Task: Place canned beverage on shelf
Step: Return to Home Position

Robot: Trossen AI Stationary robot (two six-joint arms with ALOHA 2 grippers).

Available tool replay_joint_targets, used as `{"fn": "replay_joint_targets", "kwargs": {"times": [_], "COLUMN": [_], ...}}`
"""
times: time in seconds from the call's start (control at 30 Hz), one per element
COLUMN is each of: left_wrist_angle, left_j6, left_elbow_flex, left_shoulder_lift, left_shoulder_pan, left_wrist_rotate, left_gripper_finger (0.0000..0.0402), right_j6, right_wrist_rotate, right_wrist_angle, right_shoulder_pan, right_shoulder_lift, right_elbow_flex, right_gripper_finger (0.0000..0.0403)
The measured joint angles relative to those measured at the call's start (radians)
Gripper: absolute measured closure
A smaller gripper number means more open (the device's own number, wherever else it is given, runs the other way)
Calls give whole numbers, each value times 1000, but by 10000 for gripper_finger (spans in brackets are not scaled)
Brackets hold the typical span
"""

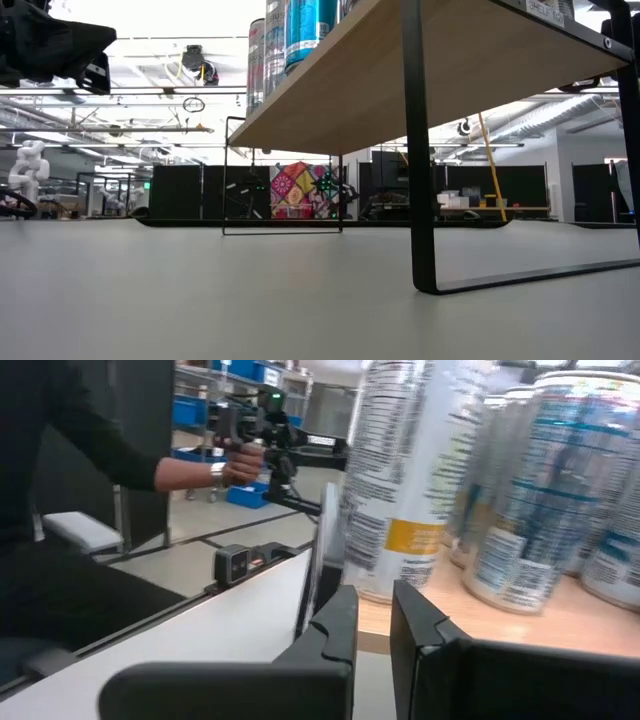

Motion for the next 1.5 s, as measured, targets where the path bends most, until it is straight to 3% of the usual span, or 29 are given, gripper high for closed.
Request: {"fn": "replay_joint_targets", "kwargs": {"times": [0.57,0.87,1.5], "left_wrist_angle": [-27,-25,-27], "left_j6": [-29,-32,-84], "left_elbow_flex": [1,1,1], "left_shoulder_lift": [0,0,0], "left_shoulder_pan": [173,218,224], "left_wrist_rotate": [191,255,255], "left_gripper_finger": [402,401,401], "right_j6": [-76,-82,-85], "right_wrist_rotate": [-8,-8,-36], "right_wrist_angle": [-2,-2,7], "right_shoulder_pan": [-6,-121,-353], "right_shoulder_lift": [1,0,0], "right_elbow_flex": [0,0,0], "right_gripper_finger": [403,403,403]}}
